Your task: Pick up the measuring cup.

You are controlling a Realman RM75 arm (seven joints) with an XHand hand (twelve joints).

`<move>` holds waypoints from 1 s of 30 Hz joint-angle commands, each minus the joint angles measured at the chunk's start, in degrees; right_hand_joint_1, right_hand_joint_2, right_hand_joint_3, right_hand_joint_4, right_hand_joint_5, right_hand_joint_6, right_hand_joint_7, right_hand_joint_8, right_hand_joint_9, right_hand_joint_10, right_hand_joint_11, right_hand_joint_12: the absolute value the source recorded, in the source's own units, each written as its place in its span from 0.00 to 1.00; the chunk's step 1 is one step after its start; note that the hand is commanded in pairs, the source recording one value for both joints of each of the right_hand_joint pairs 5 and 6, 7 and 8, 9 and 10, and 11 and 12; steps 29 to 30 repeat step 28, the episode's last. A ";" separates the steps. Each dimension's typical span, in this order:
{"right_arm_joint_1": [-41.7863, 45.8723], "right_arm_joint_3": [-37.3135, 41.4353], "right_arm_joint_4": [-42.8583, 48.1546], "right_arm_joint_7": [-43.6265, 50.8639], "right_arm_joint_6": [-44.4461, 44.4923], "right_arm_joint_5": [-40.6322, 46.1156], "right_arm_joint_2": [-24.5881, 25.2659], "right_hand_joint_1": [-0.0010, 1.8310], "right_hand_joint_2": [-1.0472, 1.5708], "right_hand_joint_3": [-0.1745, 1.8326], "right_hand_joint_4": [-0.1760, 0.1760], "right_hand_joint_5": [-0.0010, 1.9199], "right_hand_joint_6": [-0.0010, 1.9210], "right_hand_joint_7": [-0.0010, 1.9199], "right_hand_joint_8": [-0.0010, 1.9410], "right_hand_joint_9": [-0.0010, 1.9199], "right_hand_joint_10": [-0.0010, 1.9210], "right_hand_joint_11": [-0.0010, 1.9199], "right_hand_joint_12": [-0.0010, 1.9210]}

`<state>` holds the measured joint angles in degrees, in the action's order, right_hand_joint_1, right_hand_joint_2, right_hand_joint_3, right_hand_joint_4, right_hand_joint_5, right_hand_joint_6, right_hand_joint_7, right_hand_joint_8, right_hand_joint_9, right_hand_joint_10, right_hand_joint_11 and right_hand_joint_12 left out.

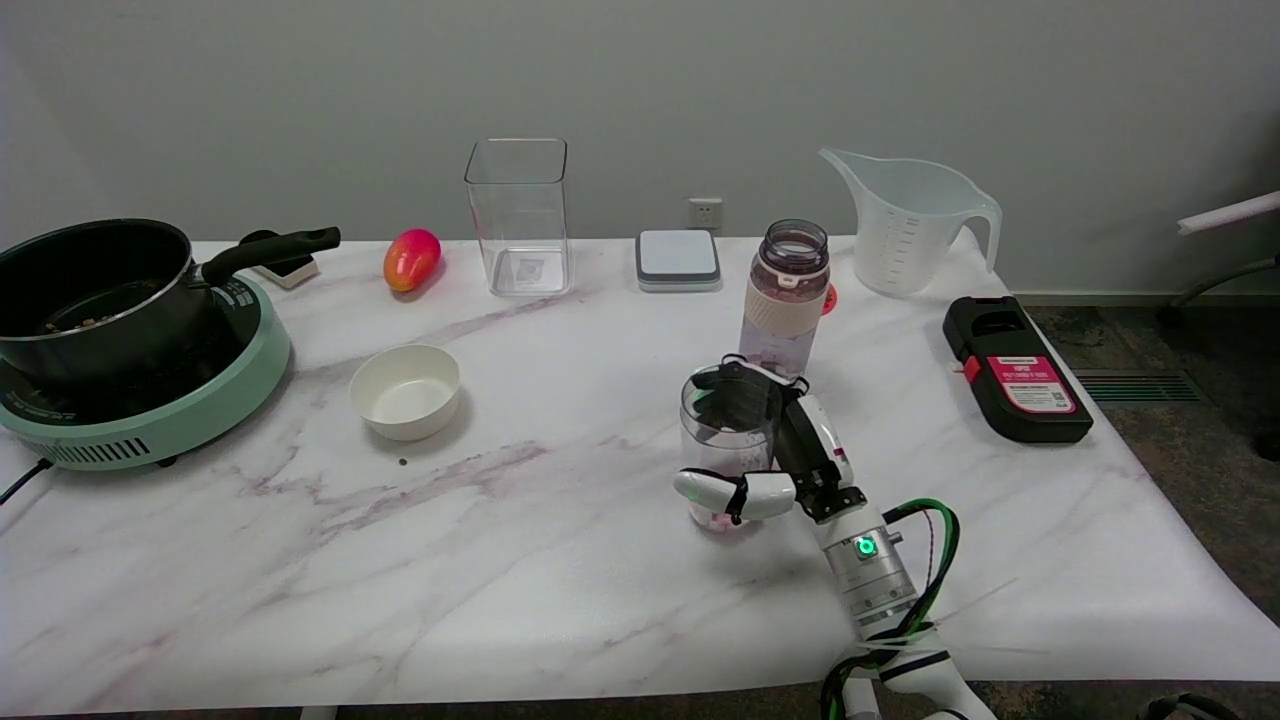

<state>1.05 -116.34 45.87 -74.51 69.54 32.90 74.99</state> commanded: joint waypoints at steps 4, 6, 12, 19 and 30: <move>0.26 0.29 0.10 -0.06 2.55 1.14 -0.12 0.71 0.65 0.40 0.50 0.50 0.50 0.66 0.66 0.62 0.62 0.51 0.51; 0.39 0.29 0.42 -0.06 3.79 1.79 -0.41 0.70 0.68 0.41 0.50 0.57 0.57 0.70 0.70 0.66 0.66 0.55 0.55; 0.85 0.37 0.56 0.34 8.80 4.30 -0.76 0.68 0.78 0.37 0.50 0.66 0.66 0.78 0.77 0.74 0.74 0.62 0.62; 4.63 0.79 4.36 2.80 14.00 10.98 -2.93 0.68 0.84 0.34 0.50 0.69 0.69 0.81 0.80 0.79 0.79 0.65 0.65; 13.90 5.03 9.83 11.10 19.15 25.25 -6.30 0.67 0.88 0.33 0.50 0.71 0.71 0.83 0.82 0.81 0.81 0.68 0.68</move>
